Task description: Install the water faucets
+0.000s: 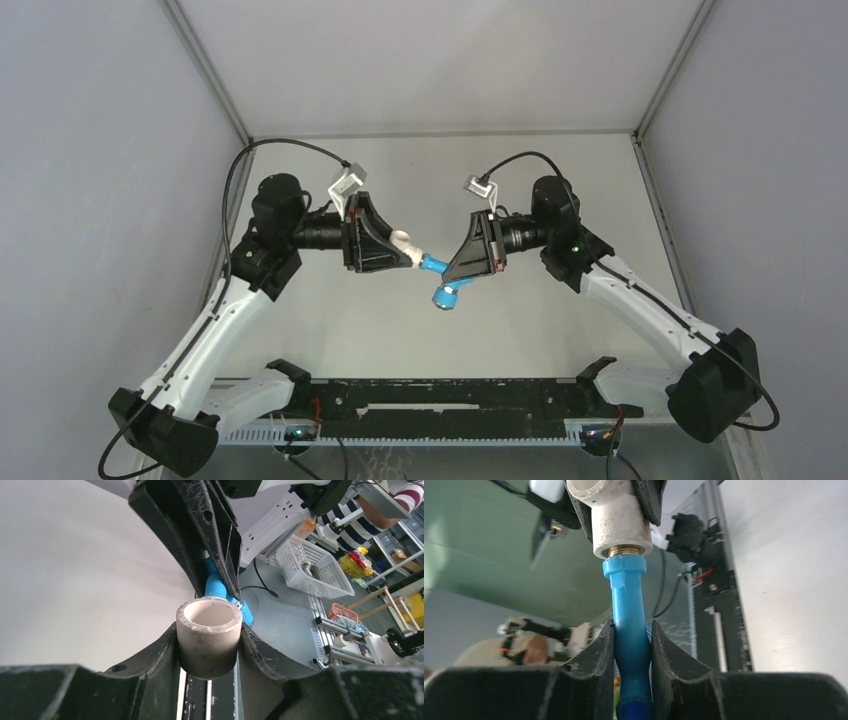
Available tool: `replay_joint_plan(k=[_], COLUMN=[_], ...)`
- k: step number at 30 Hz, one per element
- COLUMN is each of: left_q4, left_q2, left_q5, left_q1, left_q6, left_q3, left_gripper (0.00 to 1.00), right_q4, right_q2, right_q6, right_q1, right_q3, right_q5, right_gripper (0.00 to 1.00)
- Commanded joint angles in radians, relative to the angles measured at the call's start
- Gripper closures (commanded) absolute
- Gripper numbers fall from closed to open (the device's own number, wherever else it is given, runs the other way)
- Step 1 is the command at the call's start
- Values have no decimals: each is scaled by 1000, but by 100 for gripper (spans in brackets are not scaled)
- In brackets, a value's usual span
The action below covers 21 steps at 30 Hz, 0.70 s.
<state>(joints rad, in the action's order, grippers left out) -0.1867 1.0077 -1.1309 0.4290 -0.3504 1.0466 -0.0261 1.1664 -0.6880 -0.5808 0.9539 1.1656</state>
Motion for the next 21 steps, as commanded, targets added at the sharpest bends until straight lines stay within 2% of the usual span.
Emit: replay_joint_plan(k=[1, 2, 5, 6, 8, 10, 17, 19, 21], left_q4=[154, 172, 232, 241, 256, 273, 302, 313, 349], left_q2=[-30, -35, -44, -43, -38, -35, -38, -36, -32], left_q5=[84, 98, 136, 146, 152, 166, 250, 271, 284], left_q1=[-4, -4, -4, -4, -3, -4, -5, -6, -5], left_q6=[-4, -14, -65, -81, -119, -157, -266, -293, -330], left_q3=[-24, -29, -42, -43, -38, -35, -23, -26, -38], left_gripper=[100, 100, 100, 100, 100, 100, 100, 100, 100], right_q4=[-316, -311, -203, -155, -71, -13, 158, 149, 34], right_q2=[40, 45, 30, 22, -10, -37, -139, -160, -191], right_q6=[-448, -464, -396, -364, -294, -246, -111, -101, -154], right_q1=[37, 54, 120, 142, 179, 200, 243, 238, 221], right_q3=[-13, -13, -12, -12, -9, -8, -6, -23, -81], right_q5=[155, 140, 78, 55, 8, -44, -181, -217, -257], right_gripper=[99, 86, 32, 21, 5, 1, 0, 0, 0])
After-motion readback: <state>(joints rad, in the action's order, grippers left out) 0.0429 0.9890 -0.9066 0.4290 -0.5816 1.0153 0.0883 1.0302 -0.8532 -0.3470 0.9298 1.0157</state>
